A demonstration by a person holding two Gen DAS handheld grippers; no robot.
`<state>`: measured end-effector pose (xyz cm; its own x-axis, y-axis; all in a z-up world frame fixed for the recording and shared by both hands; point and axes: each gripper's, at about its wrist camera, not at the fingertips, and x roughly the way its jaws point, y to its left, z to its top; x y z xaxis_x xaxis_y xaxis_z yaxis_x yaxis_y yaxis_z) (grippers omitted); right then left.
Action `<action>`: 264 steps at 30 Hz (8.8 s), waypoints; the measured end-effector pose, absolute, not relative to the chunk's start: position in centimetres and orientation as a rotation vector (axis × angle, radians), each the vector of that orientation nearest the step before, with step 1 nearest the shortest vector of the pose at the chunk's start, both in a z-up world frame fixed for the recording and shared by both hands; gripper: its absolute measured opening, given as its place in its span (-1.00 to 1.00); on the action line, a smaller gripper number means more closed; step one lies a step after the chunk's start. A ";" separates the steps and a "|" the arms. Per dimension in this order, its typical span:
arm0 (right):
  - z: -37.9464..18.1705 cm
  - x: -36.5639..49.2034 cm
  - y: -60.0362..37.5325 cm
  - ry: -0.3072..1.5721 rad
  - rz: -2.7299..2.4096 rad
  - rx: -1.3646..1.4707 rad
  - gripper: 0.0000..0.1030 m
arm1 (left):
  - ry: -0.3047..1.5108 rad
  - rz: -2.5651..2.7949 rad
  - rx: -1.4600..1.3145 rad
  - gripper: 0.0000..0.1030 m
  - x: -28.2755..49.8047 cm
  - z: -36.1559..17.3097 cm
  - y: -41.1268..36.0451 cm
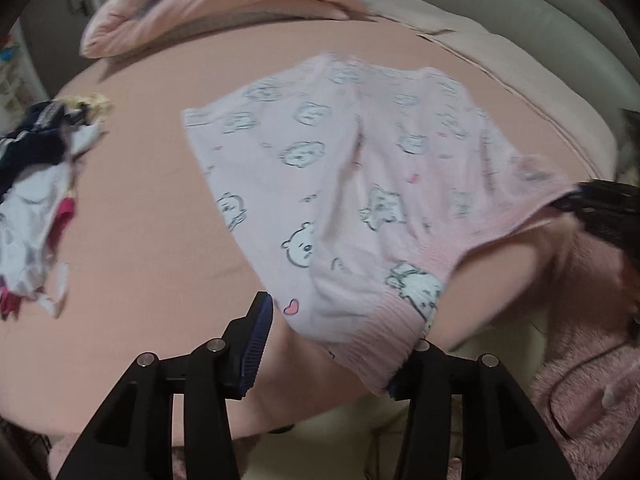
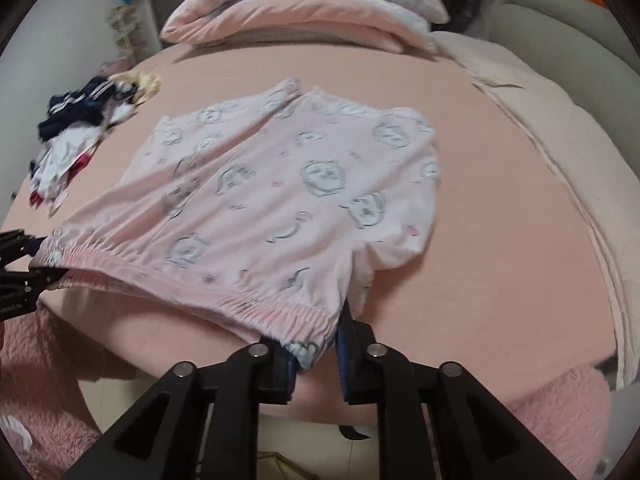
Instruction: Fold clothes
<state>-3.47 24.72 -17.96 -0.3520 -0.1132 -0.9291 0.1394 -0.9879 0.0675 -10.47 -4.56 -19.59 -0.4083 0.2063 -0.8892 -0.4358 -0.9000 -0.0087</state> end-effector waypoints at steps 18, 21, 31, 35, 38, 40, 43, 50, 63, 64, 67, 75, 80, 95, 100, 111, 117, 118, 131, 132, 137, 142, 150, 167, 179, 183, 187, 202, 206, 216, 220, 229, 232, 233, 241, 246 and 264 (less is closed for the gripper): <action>-13.8 -3.4 26.7 -0.086 -2.673 1.489 -0.69 | 0.438 2.265 -1.166 -0.15 -8.5 -17.4 -1.0; -14.5 -3.3 26.8 -0.079 -2.658 1.513 -0.71 | 0.547 2.185 -1.219 -0.17 -8.0 -19.1 0.9; -16.2 -3.8 27.1 -0.049 -2.620 1.576 -0.80 | 0.526 2.369 -1.339 -0.84 -10.8 -20.5 1.4; -12.2 -5.2 27.0 0.029 -2.786 1.383 -0.80 | 0.535 2.496 -1.250 -0.84 -12.1 -18.0 1.7; -9.4 -4.7 26.8 0.076 -2.911 1.196 -0.80 | 0.487 2.460 -1.288 -0.84 -12.0 -18.7 1.4; -12.7 -5.9 26.1 0.149 -2.772 1.440 -0.79 | 0.455 2.435 -1.313 -0.84 -11.9 -19.1 1.2; -13.5 -5.6 25.8 0.184 -2.693 1.530 -0.79 | 0.408 2.396 -1.349 -0.83 -11.8 -19.8 0.9; -12.8 -3.6 25.3 0.217 -2.609 1.563 -0.58 | 0.304 2.350 -1.372 -0.76 -11.5 -20.1 -0.3; -15.4 -2.9 21.6 0.649 -2.436 1.566 -0.57 | 0.465 2.366 -1.339 -0.76 -12.4 -20.4 1.3; -15.7 -3.1 21.3 0.681 -2.425 1.560 -0.57 | 0.485 2.362 -1.352 -0.76 -12.7 -20.8 1.4; -16.3 -4.3 21.6 0.642 -2.436 1.542 -0.80 | 0.485 2.327 -1.386 -0.76 -13.4 -21.5 1.6; -9.9 -4.7 24.3 0.564 -2.871 1.188 -1.00 | 0.489 2.587 -1.178 -0.88 -14.1 -15.9 0.6; -11.4 -4.0 24.9 0.275 -2.519 1.403 -0.96 | 0.400 2.429 -1.301 -0.86 -13.3 -17.6 0.1; -17.5 -2.9 23.6 0.443 -2.532 1.512 -0.86 | 0.448 2.466 -1.450 -0.84 -13.3 -22.0 -0.2; -15.4 -3.1 24.2 0.462 -2.648 1.391 -0.96 | 0.440 2.551 -1.363 -0.85 -13.6 -20.5 -0.8; -17.9 -3.5 23.5 0.566 -2.554 1.486 -0.94 | 0.410 2.481 -1.337 -0.85 -12.7 -18.9 -0.8; -17.6 -2.4 23.8 0.517 -2.437 1.583 -0.84 | 0.288 2.292 -1.477 -0.80 -11.1 -21.2 -1.8; -17.2 -2.4 24.2 0.460 -2.410 1.597 -0.84 | 0.251 2.271 -1.481 -0.79 -10.9 -21.1 -2.1; -15.5 -5.0 30.8 -0.281 -2.480 1.667 -0.66 | -0.194 2.376 -1.471 -0.51 -13.4 -18.8 -6.8; -16.2 -5.3 30.7 -0.273 -2.478 1.695 -0.66 | -0.198 2.369 -1.506 -0.62 -13.7 -19.7 -6.6; -17.5 -4.2 30.1 -0.220 -2.458 1.753 -0.66 | -0.052 2.331 -1.608 -0.63 -12.8 -22.0 -4.4; -16.7 -2.9 31.3 -0.366 -2.379 1.725 -0.64 | -0.075 2.320 -1.649 -0.63 -12.4 -21.4 -4.5; -14.1 -5.4 31.7 -0.449 -2.440 1.583 -0.63 | -0.205 2.345 -1.570 -0.63 -12.9 -20.2 -4.6; -16.3 -2.9 36.2 -0.518 -2.408 1.712 -0.46 | -0.470 2.322 -1.658 -0.63 -10.8 -21.5 -9.5; -19.5 -3.7 35.6 -0.834 -2.268 1.713 -0.64 | -0.884 2.144 -1.743 -0.63 -9.9 -24.2 -10.3; -19.5 -3.8 34.2 -0.754 -2.290 1.718 -0.72 | -0.972 2.123 -1.731 -0.63 -9.6 -24.2 -11.2; -18.2 -2.9 34.8 -0.631 -2.377 1.737 -0.71 | -0.974 2.178 -1.715 -0.62 -9.6 -23.7 -11.1; -18.5 -3.0 34.1 -0.513 -2.479 1.802 -0.43 | -0.816 2.305 -1.790 0.05 -9.7 -23.8 -9.7; -18.3 -2.8 32.7 -0.428 -2.479 1.786 -0.58 | -0.846 2.294 -1.777 0.16 -9.4 -23.6 -9.6; -20.5 -4.2 33.9 -0.780 -2.297 1.735 -0.71 | -1.053 2.106 -1.683 -0.90 -10.5 -25.8 -8.7; -19.3 -4.2 32.8 -0.731 -2.311 1.660 -0.88 | -1.065 2.156 -1.604 -0.93 -10.1 -23.6 -9.2; -11.2 -4.7 30.2 -0.624 -2.421 1.429 -0.88 | -0.943 2.289 -1.399 -0.93 -8.2 -16.1 -12.4; -13.5 -4.0 33.4 -0.646 -2.380 1.538 -0.84 | -1.017 2.202 -1.468 -0.93 -9.0 -19.1 -11.8; -14.6 -4.3 33.4 -0.681 -2.357 1.582 -0.81 | -1.048 2.165 -1.497 -0.92 -9.3 -20.5 -11.6; -19.6 -3.2 34.5 -0.829 -2.285 1.741 -0.58 | -1.121 2.117 -1.574 -0.62 -8.0 -24.2 -10.9; -19.3 -2.7 35.3 -0.854 -2.330 1.710 -0.47 | -1.172 2.127 -1.530 0.22 -7.8 -23.2 -10.3; -15.2 -3.3 34.7 -0.735 -2.288 1.575 -0.93 | -0.886 2.228 -1.187 -0.87 -5.2 -10.6 -8.2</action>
<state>-3.30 34.73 -15.16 -0.3739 -0.4865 -0.7896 -0.0645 -0.8357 0.5455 -5.24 -8.18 -10.59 -0.5205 0.6525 -0.5508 -0.0957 -0.6856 -0.7217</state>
